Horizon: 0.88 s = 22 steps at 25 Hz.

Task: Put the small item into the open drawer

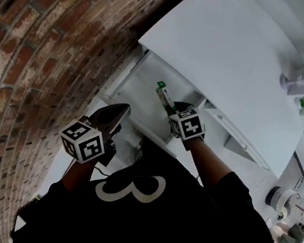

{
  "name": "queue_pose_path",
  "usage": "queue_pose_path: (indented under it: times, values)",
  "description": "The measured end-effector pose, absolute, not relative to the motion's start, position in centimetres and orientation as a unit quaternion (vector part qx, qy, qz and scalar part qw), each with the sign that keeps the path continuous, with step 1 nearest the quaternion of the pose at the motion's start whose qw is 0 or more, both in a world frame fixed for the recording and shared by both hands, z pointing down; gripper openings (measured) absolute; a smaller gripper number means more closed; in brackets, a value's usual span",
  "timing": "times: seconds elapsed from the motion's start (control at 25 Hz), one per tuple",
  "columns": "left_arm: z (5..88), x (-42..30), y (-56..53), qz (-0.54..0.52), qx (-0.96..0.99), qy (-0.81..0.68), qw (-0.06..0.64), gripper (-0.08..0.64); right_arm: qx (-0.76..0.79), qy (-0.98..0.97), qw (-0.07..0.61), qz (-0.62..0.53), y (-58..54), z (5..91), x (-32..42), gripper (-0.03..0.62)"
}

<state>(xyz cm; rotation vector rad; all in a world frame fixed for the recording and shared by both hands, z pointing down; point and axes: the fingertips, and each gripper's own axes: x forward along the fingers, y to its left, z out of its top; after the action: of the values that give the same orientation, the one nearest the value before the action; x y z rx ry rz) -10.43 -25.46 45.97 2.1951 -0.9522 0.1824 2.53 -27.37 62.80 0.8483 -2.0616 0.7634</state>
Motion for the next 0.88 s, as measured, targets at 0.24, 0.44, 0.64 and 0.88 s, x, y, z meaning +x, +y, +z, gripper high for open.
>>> queue_pose_path:
  times: [0.24,0.44,0.64,0.88]
  values:
    - [47.2,-11.1,-25.6,0.079,0.841,-0.379,0.378,0.002,0.327,-0.794,0.429,0.279,-28.3,65.6,2.4,0.095]
    - [47.8,-11.3,-25.9,0.097,0.838,-0.384,0.376,0.002,0.321,-0.779,0.46,0.279,-28.7,67.8,2.6,0.095]
    - [48.2,-11.6,-25.8,0.099,0.833,-0.388,0.381,0.002,0.323,-0.767,0.484,0.268,-29.1,69.2,3.3,0.095]
    - [49.0,-12.2,-25.7,0.104,0.821,-0.399,0.394,0.002,0.314,-0.761,0.509,0.251,-30.0,71.7,3.2,0.095]
